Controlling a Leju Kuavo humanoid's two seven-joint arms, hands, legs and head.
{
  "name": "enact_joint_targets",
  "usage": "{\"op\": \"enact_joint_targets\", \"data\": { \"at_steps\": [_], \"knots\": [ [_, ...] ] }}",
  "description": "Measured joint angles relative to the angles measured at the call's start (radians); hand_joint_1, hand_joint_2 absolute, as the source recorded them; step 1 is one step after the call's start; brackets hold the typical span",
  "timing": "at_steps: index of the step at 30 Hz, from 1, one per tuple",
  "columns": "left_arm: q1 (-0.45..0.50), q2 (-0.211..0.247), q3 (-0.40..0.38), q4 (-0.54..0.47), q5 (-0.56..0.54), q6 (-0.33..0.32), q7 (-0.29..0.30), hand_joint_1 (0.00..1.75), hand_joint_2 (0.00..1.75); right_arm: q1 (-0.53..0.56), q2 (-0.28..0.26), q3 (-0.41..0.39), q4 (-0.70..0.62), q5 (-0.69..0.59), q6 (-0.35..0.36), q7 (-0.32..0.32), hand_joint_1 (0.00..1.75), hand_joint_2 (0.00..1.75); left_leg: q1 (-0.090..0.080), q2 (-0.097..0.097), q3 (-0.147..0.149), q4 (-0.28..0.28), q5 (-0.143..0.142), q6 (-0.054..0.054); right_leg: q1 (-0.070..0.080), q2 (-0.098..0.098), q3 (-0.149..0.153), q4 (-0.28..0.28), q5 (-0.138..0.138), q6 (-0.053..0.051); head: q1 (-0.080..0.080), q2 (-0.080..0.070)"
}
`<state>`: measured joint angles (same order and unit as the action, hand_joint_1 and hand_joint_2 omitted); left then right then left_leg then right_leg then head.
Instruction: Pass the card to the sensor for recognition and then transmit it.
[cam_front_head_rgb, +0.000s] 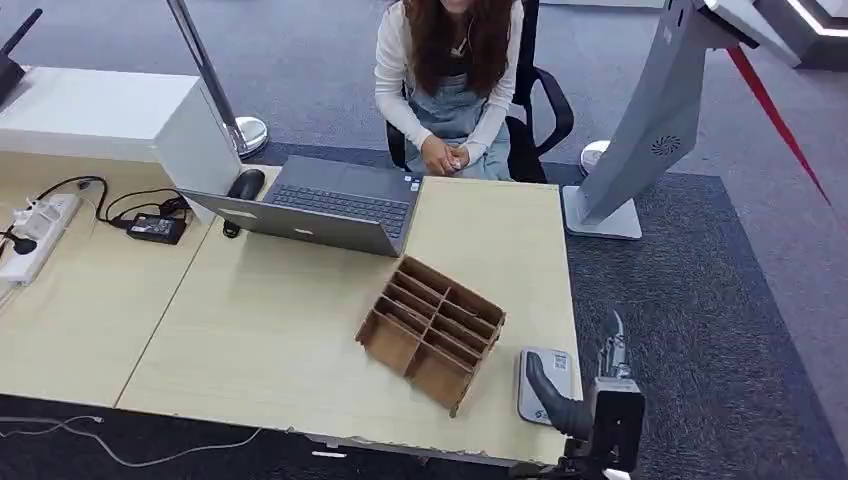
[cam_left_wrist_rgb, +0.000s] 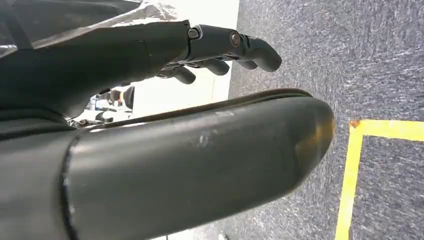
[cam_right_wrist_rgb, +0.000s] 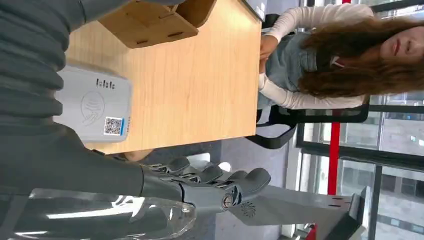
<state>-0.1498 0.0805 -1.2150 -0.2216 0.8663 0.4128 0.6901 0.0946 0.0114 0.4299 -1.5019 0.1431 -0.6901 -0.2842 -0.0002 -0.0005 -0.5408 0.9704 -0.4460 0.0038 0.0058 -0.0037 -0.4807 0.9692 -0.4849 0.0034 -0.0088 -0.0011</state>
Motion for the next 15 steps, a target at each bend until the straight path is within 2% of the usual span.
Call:
{"op": "enact_joint_targets", "data": {
  "at_steps": [15],
  "knots": [
    [0.0, 0.0, 0.0, 0.0, -0.008, 0.009, -0.01, 0.0, 0.0, 0.0, 0.0, 0.0, 0.004, -0.002, 0.0, -0.013, 0.0, 1.75, 0.0, 0.0, 0.0, 0.0, 0.0, 0.0, 0.0, 0.0, 0.0, 0.0, 0.0, 0.0, 0.0, 0.0]
  ]
}}
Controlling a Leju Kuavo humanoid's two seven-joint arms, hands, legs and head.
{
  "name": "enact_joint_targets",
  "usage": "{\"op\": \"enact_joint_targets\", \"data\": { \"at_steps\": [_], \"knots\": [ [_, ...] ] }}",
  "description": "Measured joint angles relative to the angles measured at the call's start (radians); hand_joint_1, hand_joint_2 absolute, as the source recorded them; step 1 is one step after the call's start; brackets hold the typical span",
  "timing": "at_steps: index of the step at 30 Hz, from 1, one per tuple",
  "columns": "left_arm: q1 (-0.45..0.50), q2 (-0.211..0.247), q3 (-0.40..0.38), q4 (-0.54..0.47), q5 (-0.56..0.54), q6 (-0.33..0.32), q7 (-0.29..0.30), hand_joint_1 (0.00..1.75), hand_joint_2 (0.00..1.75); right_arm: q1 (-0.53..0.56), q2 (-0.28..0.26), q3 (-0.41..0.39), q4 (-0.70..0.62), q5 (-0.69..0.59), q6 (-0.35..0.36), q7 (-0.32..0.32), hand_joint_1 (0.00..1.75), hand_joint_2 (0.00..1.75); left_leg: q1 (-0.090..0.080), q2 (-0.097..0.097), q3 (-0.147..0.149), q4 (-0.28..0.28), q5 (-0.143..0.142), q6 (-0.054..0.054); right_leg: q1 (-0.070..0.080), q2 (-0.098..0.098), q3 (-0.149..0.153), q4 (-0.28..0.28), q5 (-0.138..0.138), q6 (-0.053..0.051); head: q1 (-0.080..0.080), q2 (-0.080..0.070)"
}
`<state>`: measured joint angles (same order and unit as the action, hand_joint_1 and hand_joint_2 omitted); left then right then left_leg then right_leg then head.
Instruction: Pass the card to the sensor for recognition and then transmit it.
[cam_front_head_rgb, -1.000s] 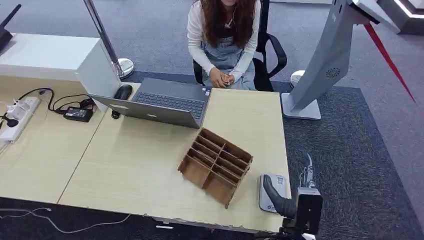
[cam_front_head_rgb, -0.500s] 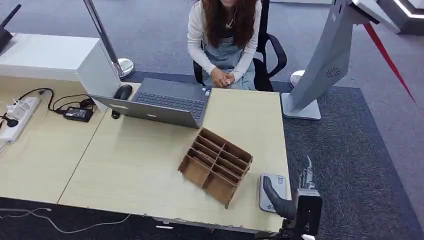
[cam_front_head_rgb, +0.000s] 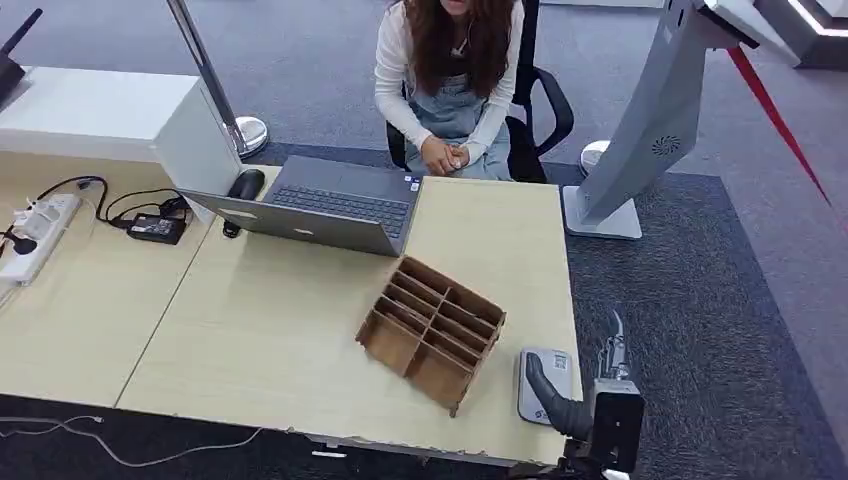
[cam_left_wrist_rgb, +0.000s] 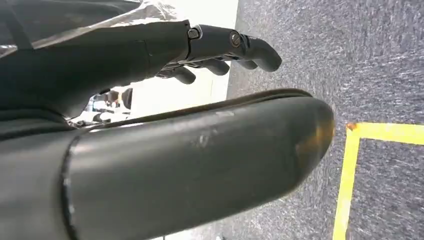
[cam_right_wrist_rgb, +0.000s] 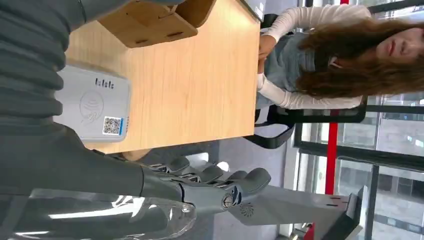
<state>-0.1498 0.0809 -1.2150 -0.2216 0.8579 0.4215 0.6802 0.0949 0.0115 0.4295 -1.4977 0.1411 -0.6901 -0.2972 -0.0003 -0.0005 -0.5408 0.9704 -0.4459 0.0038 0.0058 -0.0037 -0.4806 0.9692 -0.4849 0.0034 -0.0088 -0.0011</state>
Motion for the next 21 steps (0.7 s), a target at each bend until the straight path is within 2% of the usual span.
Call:
{"op": "enact_joint_targets", "data": {
  "at_steps": [21],
  "knots": [
    [0.0, 0.0, 0.0, 0.0, -0.004, 0.004, 0.01, 0.0, 0.0, 0.0, 0.0, 0.0, 0.0, 0.001, 0.0, 0.0, 0.0, 1.75, 0.0, 0.0, 0.0, 0.0, 0.0, 0.0, 0.0, 0.0, 0.0, 0.0, 0.0, 0.0, 0.0, 0.0]
  ]
}}
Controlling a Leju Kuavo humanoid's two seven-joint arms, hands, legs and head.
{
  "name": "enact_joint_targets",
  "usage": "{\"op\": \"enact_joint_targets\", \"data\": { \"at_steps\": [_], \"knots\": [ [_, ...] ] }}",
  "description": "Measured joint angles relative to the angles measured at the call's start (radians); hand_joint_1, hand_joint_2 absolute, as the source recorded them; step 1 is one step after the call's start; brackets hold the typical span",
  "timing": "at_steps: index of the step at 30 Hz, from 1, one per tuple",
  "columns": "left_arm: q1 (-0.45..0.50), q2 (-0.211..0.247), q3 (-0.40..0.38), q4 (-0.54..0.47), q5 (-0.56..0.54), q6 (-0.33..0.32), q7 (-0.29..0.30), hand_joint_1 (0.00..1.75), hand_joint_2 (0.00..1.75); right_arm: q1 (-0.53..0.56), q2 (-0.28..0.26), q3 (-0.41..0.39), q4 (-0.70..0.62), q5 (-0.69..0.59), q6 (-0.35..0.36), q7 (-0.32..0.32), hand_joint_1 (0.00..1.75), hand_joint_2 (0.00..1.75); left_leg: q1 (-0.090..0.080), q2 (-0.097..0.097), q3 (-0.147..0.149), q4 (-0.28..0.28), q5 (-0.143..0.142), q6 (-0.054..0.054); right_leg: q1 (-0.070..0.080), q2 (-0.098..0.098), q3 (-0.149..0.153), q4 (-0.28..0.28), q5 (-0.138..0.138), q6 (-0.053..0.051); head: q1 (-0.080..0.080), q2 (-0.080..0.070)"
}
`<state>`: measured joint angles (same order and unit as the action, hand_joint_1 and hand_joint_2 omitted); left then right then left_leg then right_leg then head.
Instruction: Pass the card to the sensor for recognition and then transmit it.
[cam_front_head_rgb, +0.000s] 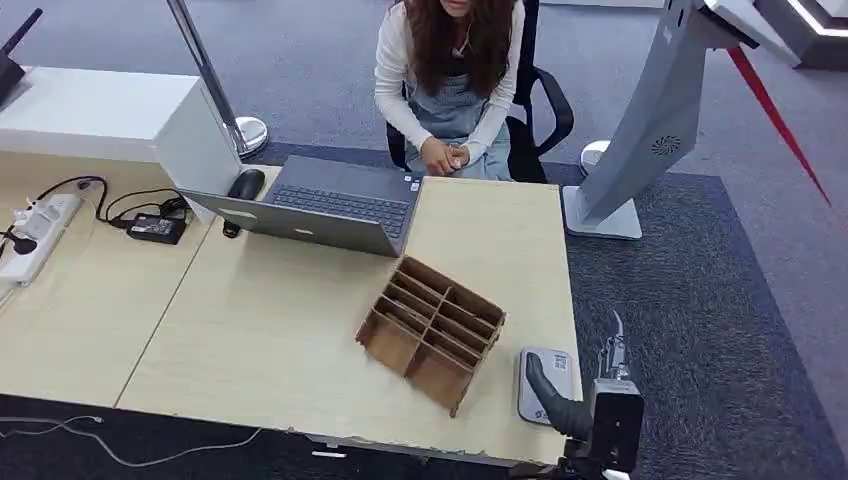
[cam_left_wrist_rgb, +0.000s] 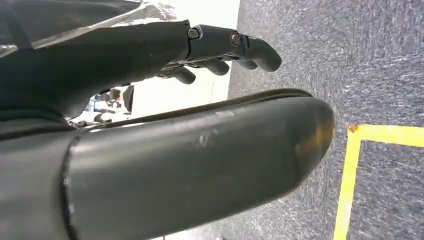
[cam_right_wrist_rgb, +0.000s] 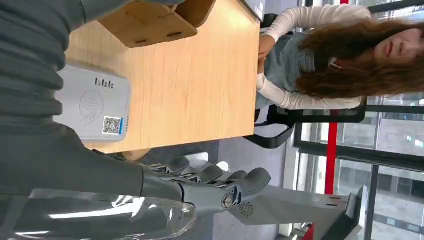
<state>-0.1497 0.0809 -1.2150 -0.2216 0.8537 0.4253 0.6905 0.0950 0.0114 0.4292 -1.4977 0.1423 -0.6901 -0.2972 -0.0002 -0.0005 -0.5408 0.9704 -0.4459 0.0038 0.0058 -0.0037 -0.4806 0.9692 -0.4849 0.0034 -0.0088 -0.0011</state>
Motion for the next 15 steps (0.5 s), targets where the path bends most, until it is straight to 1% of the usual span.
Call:
{"op": "enact_joint_targets", "data": {
  "at_steps": [15],
  "knots": [
    [0.0, 0.0, 0.0, 0.0, 0.003, 0.0, 0.001, 0.0, 0.0, 0.001, 0.0, 0.0, 0.015, -0.011, 0.0, -0.006, 0.0, 1.75, 0.0, 0.0, 0.0, 0.0, 0.0, 0.0, 0.0, 0.0, 0.0, 0.0, 0.0, 0.0, 0.0, 0.0]
  ]
}}
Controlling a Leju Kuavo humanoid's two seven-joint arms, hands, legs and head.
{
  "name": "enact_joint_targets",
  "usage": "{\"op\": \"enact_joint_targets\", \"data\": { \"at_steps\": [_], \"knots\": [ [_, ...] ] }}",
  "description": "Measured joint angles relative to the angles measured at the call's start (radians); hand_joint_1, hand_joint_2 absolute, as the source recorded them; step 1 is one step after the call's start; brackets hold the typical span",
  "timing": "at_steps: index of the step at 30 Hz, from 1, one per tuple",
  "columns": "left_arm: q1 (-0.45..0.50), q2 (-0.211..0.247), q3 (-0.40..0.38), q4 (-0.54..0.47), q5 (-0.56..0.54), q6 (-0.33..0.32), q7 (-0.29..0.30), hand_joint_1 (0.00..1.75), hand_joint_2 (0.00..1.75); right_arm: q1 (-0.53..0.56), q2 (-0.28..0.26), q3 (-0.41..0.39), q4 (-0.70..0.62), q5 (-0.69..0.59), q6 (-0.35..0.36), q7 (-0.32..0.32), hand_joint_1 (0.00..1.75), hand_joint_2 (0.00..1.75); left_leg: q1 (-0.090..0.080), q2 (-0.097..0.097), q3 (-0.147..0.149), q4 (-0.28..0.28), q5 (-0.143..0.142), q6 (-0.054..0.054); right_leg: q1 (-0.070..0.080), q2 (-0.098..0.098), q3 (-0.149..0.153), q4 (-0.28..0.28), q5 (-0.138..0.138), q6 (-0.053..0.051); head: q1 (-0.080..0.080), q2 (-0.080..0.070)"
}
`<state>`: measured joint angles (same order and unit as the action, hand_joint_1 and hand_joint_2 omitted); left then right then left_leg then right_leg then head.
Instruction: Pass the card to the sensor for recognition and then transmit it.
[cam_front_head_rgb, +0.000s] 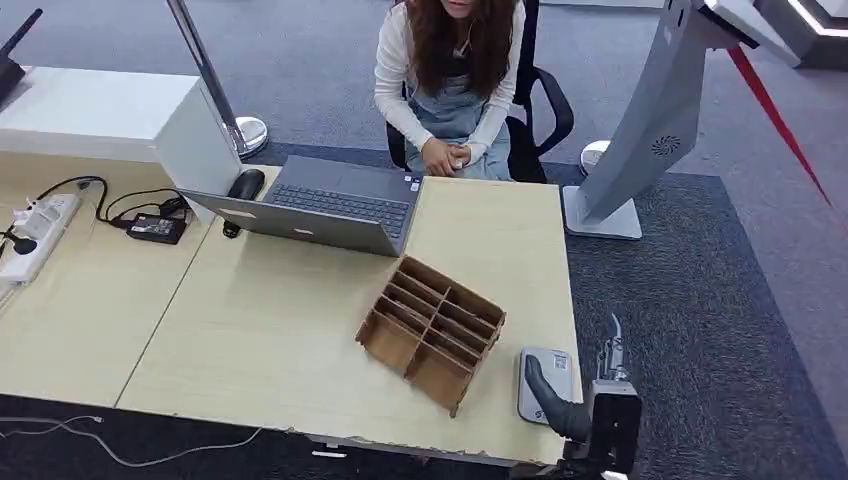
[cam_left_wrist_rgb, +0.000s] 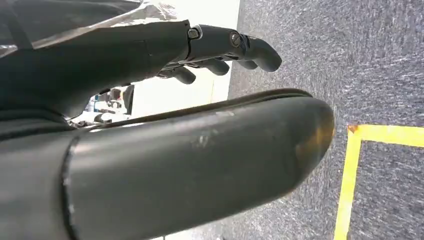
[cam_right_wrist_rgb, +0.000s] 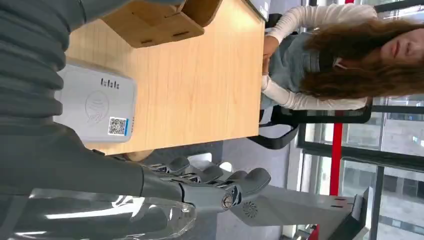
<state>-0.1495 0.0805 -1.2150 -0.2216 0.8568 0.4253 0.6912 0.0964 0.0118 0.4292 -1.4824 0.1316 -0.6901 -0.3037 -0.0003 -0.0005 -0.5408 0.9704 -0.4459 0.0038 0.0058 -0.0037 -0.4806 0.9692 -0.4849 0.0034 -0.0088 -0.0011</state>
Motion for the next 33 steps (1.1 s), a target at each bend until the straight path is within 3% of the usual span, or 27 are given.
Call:
{"op": "enact_joint_targets", "data": {
  "at_steps": [33],
  "knots": [
    [0.0, 0.0, 0.0, 0.0, -0.016, -0.015, -0.004, 0.0, 0.0, 0.002, -0.016, 0.0, -0.001, -0.007, 0.0, 0.021, 0.0, 1.75, 0.0, 0.0, 0.0, 0.0, 0.0, 0.0, 0.0, 0.0, 0.0, 0.0, 0.0, 0.0, 0.0, 0.0]
  ]
}}
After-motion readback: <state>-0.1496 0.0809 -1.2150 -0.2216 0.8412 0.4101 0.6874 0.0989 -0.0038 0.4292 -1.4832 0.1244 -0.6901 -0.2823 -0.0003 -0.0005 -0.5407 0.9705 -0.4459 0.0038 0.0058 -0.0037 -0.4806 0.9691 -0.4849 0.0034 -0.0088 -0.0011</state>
